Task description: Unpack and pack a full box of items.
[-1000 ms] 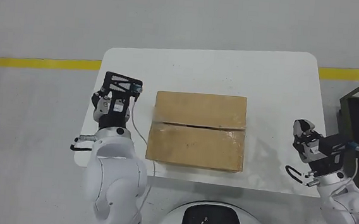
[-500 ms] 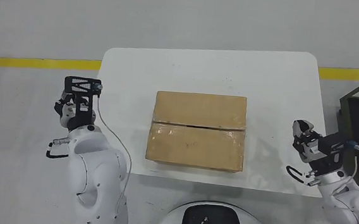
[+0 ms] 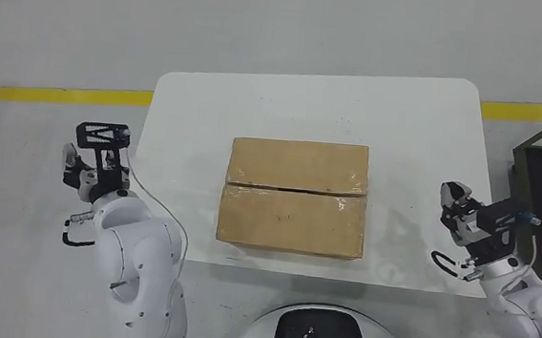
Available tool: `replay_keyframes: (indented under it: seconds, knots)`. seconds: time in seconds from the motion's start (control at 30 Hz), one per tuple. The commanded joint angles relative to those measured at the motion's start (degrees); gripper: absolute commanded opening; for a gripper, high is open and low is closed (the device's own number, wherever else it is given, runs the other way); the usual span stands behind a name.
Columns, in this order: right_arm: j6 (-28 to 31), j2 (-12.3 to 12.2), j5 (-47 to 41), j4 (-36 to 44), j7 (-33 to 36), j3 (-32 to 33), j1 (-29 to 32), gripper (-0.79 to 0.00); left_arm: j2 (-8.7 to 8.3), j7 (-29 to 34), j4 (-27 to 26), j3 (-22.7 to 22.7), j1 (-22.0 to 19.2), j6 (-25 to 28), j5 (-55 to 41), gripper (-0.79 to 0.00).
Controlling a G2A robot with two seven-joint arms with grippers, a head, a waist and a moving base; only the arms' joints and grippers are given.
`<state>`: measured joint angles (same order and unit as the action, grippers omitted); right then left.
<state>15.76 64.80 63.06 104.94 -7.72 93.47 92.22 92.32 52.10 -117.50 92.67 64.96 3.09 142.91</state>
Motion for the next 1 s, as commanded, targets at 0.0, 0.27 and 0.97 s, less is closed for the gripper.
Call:
replay_keyframes:
  seconds: [0.0, 0.27, 0.97]
  knots:
    - [-0.09, 0.04, 0.24, -0.06, 0.02, -0.05, 0.09, -0.785, 0.09, 0.96, -0.72, 0.47, -0.17, -0.31, -1.99, 0.000]
    - [-0.52, 0.20, 0.57, 0.01, -0.07, 0.11, 0.52, -0.785, 0.02, -0.20, -3.79, 0.44, -0.18, 1.65, -4.58, 0.000]
    - [-0.94, 0.45, 1.41, 0.21, -0.75, 2.28, 2.22, -0.785, 0.97, -5.79, -3.31, -23.77, 1.37, 8.92, 0.93, 0.000]
